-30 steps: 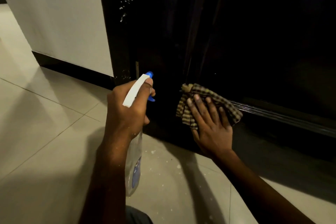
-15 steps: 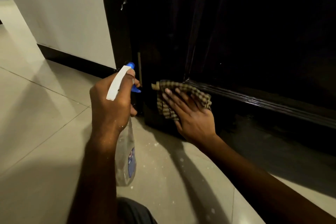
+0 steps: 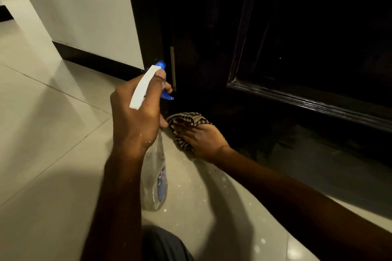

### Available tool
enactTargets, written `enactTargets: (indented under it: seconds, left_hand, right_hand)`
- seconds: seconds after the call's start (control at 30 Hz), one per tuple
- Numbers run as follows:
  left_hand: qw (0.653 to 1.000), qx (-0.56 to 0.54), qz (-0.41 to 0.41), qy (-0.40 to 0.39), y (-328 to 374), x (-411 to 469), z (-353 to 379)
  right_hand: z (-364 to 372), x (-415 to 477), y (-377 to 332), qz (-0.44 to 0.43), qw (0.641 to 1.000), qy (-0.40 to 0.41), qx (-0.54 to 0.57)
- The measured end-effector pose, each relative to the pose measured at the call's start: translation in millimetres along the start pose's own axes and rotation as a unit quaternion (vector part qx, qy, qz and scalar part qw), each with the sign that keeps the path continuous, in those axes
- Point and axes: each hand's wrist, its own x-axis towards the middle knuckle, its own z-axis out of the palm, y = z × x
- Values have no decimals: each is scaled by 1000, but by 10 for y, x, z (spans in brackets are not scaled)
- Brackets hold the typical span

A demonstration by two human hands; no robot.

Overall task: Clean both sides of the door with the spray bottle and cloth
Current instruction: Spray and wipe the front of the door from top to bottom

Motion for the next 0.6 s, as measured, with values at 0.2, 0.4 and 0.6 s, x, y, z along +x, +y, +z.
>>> enactTargets:
  seconds: [0.2, 0.4, 0.6]
  left_hand:
    - [1000, -20, -7, -11, 150, -75, 93]
    - [998, -28, -5, -56, 251, -153, 210]
    - [994, -42, 0, -100, 329, -228, 384]
  right_hand:
    - [263, -741, 202, -42, 999, 9, 11]
    - [523, -1915, 422, -15, 997, -35, 66]
    - [664, -2851, 610, 39, 995, -52, 72]
